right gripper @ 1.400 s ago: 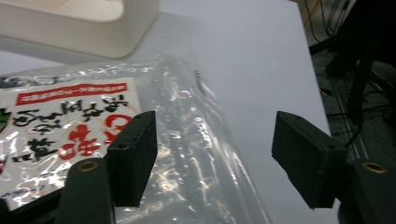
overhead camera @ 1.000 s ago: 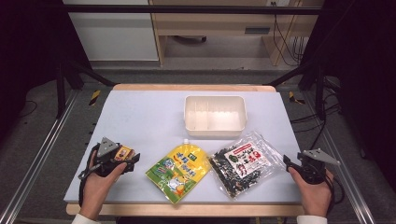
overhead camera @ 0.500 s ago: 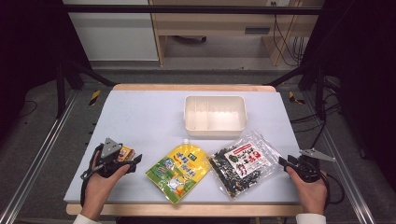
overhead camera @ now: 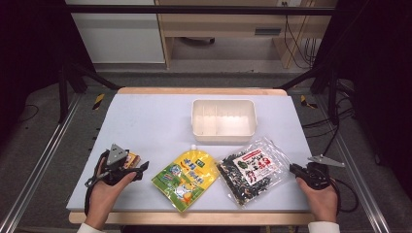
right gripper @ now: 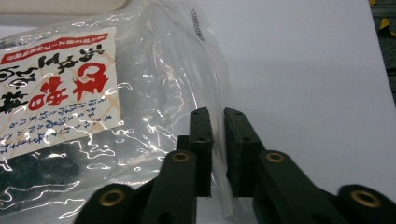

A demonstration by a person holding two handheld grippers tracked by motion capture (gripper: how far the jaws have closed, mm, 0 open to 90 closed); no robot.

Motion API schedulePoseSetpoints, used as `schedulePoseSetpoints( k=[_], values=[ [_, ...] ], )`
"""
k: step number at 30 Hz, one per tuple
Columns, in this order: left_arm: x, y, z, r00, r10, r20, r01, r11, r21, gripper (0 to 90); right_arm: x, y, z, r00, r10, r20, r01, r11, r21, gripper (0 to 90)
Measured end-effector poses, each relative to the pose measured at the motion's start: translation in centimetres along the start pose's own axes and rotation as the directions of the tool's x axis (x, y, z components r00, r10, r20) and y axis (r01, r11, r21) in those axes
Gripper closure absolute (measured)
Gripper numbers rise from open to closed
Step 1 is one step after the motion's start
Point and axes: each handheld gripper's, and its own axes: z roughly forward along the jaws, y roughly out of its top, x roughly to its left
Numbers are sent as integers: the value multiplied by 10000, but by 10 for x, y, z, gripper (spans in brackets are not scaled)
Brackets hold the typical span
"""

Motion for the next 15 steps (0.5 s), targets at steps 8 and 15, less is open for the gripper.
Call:
schedulePoseSetpoints(
  k=[8, 15],
  values=[
    [-3, 0, -4, 10000, 37, -39, -37, 10000, -92, 152, 6, 5, -22, 9996, -207, -171, 203, 9995, -259, 896],
    [-8, 1, -7, 9995, 187, 268, -183, 9997, -150, 173, 9, 31, -70, 9976, -676, -170, 648, 9895, -1292, 899]
  ],
)
